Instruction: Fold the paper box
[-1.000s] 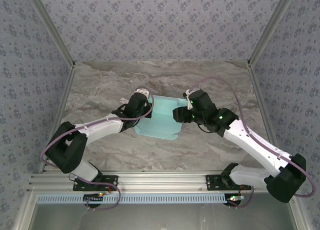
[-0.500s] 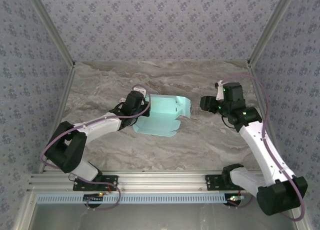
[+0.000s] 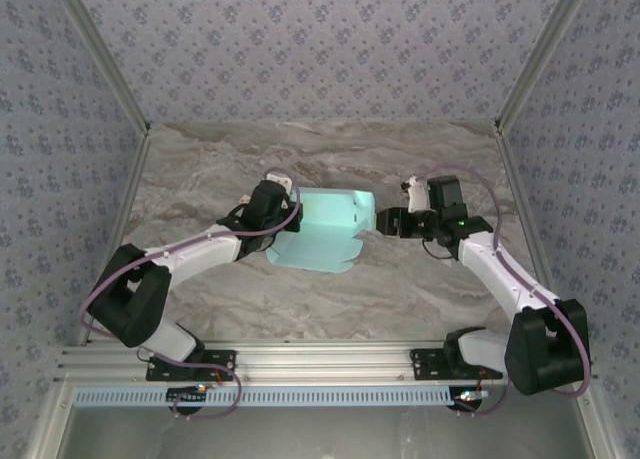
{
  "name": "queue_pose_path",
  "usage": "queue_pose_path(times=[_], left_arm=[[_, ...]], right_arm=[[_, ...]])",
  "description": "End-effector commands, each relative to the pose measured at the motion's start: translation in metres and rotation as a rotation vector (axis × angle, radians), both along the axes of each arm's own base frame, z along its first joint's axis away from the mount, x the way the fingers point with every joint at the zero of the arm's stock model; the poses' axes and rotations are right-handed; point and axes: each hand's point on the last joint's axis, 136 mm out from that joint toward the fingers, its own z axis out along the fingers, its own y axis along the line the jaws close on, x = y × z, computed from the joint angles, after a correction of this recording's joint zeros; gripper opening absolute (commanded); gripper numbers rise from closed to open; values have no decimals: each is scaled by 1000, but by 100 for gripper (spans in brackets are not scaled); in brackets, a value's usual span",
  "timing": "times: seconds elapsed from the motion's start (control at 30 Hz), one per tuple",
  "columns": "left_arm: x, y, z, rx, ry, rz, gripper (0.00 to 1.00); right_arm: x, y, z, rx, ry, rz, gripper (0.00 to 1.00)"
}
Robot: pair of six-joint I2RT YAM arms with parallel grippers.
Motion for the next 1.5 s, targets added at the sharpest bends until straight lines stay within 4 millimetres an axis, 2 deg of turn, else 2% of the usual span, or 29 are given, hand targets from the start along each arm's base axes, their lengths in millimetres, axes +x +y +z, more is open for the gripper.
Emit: queue_pose_path(times=[0.0,0.23,0.7,1.0,1.47], left_arm=[[0,-3,13,-48,-19,-7,3],[-1,-6,13,-56,-14,-17,3],[-6,-14,14,-64,-11,-45,3],[-8,-23,14,-61,-12,-74,3],[-11,-30,18,-62,-17,-94,3]], right_arm=[[-3,18,6,66,-34,92,52],[-6,33,9,88,-47,141,51],[0,48,12,55,-63,171,48],[8,54,16,-64,-119,160,44],[21,52,16,-326,-233,-7,33]])
